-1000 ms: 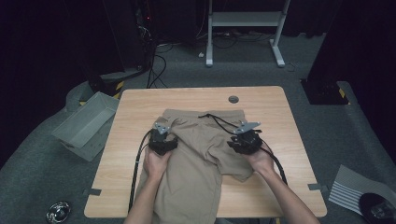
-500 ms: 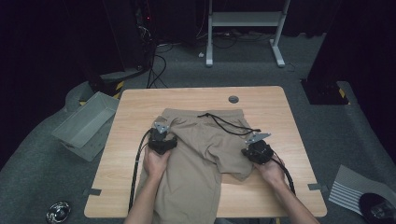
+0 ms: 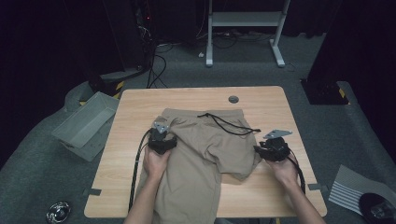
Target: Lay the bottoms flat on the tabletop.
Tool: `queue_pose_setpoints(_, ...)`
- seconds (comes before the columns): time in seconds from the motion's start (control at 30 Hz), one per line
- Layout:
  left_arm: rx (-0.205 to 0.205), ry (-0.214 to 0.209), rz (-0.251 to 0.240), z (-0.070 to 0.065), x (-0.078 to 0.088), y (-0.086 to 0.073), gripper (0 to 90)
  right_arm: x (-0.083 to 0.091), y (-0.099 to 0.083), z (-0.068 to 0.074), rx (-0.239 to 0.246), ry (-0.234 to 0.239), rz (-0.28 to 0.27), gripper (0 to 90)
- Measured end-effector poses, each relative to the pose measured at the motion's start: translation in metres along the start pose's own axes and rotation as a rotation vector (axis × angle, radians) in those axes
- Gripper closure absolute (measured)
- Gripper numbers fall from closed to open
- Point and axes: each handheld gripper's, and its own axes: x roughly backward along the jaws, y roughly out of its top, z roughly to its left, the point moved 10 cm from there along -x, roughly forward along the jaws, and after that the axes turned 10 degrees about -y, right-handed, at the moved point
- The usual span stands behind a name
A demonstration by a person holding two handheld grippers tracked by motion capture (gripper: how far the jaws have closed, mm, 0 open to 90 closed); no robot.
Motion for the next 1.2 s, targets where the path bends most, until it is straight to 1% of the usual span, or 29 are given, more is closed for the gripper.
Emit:
queue_pose_setpoints(0.07, 0.002, 0.003, -0.002, 0.001, 0.0, 0.0, 35.7, -0.004, -0.009, -0.009, -0.018, -0.025, 0.018, 58.9)
queue_pose_setpoints(0.13, 0.002, 0.006, -0.001, 0.001, 0.0, 0.0, 35.8, -0.01, -0.014, -0.012, -0.042, -0.014, 0.036, 60.6)
queue_pose_setpoints(0.2, 0.002, 0.009, -0.001, 0.001, 0.0, 0.0, 35.7, -0.017, -0.017, -0.009, -0.044, 0.017, 0.049, 70.0)
queue_pose_setpoints(0.23, 0.007, 0.01, -0.002, 0.001, 0.0, 0.0, 35.7, -0.017, -0.017, -0.008, -0.043, 0.034, 0.033, 75.9)
queue_pose_setpoints(0.27, 0.01, 0.015, -0.002, 0.002, 0.0, 0.0, 35.9, -0.017, -0.017, -0.007, -0.041, 0.043, 0.029, 81.4)
queue_pose_setpoints(0.3, 0.015, 0.022, -0.003, 0.003, 0.0, 0.0, 36.2, -0.015, -0.018, -0.008, -0.024, 0.035, 0.024, 85.0)
queue_pose_setpoints(0.4, 0.027, 0.033, -0.005, 0.005, 0.0, 0.0, 37.1, -0.007, -0.027, -0.009, 0.014, 0.01, 0.021, 86.6)
queue_pose_setpoints(0.43, 0.029, 0.039, -0.006, 0.006, 0.001, 0.0, 37.4, -0.004, -0.03, -0.01, 0.018, 0.004, 0.019, 86.7)
queue_pose_setpoints(0.53, 0.037, 0.054, -0.008, 0.01, 0.0, 0.001, 38.0, 0.007, -0.042, -0.013, 0.007, 0.012, 0.015, 86.7)
queue_pose_setpoints(0.6, 0.035, 0.064, -0.004, 0.013, 0.001, 0.001, 38.2, 0.014, -0.049, -0.012, 0.004, 0.024, 0.013, 86.6)
queue_pose_setpoints(0.67, 0.033, 0.073, -0.003, 0.015, 0.001, 0.001, 38.2, 0.021, -0.056, -0.008, 0.014, 0.031, 0.014, 86.4)
queue_pose_setpoints(0.7, 0.029, 0.083, -0.001, 0.016, 0.0, 0.002, 38.2, 0.023, -0.057, -0.006, 0.027, 0.031, 0.012, 86.2)
queue_pose_setpoints(0.77, 0.041, 0.087, -0.005, 0.017, -0.001, 0.003, 38.5, 0.028, -0.06, 0.0, 0.047, 0.033, 0.016, 84.0)
queue_pose_setpoints(0.8, 0.044, 0.084, -0.003, 0.017, -0.001, 0.003, 38.5, 0.028, -0.06, 0.001, 0.068, 0.016, 0.015, 78.9)
queue_pose_setpoints(0.83, 0.044, 0.082, -0.001, 0.018, -0.002, 0.004, 38.4, 0.029, -0.056, 0.001, 0.075, -0.014, 0.009, 71.3)
queue_pose_setpoints(0.87, 0.04, 0.077, 0.001, 0.018, -0.002, 0.004, 38.3, 0.029, -0.051, 0.0, 0.071, -0.03, -0.007, 66.2)
queue_pose_setpoints(0.93, 0.043, 0.055, 0.018, 0.017, -0.001, 0.003, 37.9, 0.032, -0.034, 0.003, 0.03, 0.0, -0.064, 59.8)
queue_pose_setpoints(1.0, 0.02, 0.027, 0.034, 0.011, 0.004, 0.003, 37.1, 0.034, -0.019, 0.012, 0.024, 0.026, -0.109, 54.1)
queue_pose_setpoints(1.03, 0.005, 0.012, 0.028, 0.007, 0.008, 0.004, 37.1, 0.035, -0.012, 0.019, 0.029, 0.047, -0.131, 52.2)
queue_pose_setpoints(1.07, -0.009, 0.008, 0.017, 0.005, 0.013, 0.005, 37.2, 0.036, -0.006, 0.027, 0.038, 0.071, -0.147, 50.3)
queue_pose_setpoints(1.1, -0.005, -0.011, 0.008, 0.001, 0.017, 0.007, 37.2, 0.037, -0.001, 0.035, 0.052, 0.093, -0.16, 49.1)
queue_pose_setpoints(1.17, 0.009, -0.043, 0.007, -0.006, 0.025, 0.008, 35.1, 0.038, 0.007, 0.053, 0.089, 0.135, -0.174, 46.4)
queue_pose_setpoints(1.2, 0.004, -0.048, 0.012, -0.009, 0.028, 0.007, 34.4, 0.038, 0.009, 0.061, 0.103, 0.16, -0.177, 46.0)
